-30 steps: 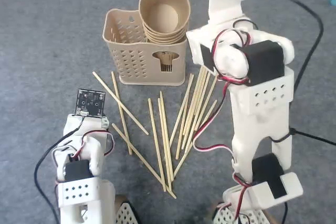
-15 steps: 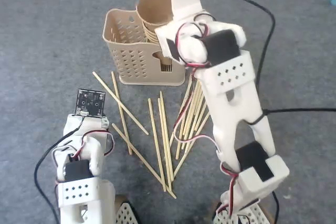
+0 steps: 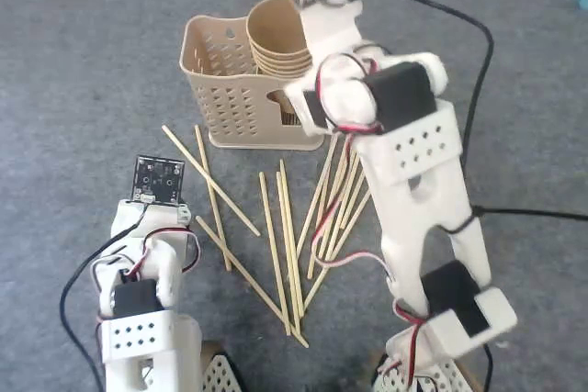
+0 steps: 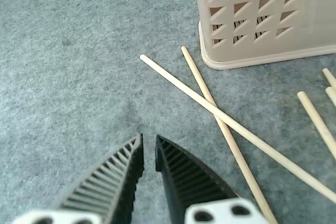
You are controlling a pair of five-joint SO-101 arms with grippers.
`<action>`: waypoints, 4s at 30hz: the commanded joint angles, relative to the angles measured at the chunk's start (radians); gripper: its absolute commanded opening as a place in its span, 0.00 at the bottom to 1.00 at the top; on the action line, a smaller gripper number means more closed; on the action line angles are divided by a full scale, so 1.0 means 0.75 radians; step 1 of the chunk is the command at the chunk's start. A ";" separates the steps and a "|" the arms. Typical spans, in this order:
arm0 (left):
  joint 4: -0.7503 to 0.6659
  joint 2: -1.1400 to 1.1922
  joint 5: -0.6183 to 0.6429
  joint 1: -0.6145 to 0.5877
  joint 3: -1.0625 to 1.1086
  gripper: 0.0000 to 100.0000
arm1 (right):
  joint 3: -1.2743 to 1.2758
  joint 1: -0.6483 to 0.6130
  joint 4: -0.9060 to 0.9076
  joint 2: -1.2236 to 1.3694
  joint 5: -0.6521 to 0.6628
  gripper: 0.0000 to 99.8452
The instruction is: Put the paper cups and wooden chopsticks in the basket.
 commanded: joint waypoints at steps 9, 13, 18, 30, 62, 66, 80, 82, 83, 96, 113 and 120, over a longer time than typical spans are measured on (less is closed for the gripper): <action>0.018 -0.023 0.090 -0.092 -0.069 0.04 | 1.172 0.157 -0.191 -0.834 0.207 0.01; 0.018 -0.023 0.098 -0.092 -0.073 0.04 | 1.573 0.287 -0.357 -1.116 0.297 0.01; 0.020 -0.020 0.149 -0.092 -0.077 0.04 | 1.911 0.525 -0.488 -1.229 0.391 0.01; 0.104 0.407 0.213 -0.092 -0.382 0.04 | 2.545 0.756 -0.995 -1.229 0.479 0.01; 0.534 2.377 0.505 -0.082 -2.131 0.15 | 2.686 0.797 -1.118 -1.241 0.573 0.01; 0.485 2.449 0.563 -0.084 -2.194 0.15 | 2.688 0.797 -1.118 -1.241 0.579 0.01; 0.505 2.627 0.561 -0.018 -2.352 0.15 | 2.688 0.797 -1.118 -1.241 0.581 0.01; 0.520 2.625 0.561 -0.018 -2.354 0.15 | 2.688 0.797 -1.118 -1.241 0.581 0.01; 0.522 2.621 0.561 -0.018 -2.350 0.15 | 2.688 0.797 -1.118 -1.241 0.581 0.01; 0.591 2.612 0.683 0.037 -2.388 0.15 | 2.688 0.797 -1.118 -1.241 0.581 0.01; 0.669 2.549 0.949 0.100 -2.403 0.15 | 2.688 0.795 -1.118 -1.241 0.583 0.01; 0.763 2.422 0.949 0.133 -2.401 0.15 | 2.688 0.795 -1.122 -1.237 0.583 0.01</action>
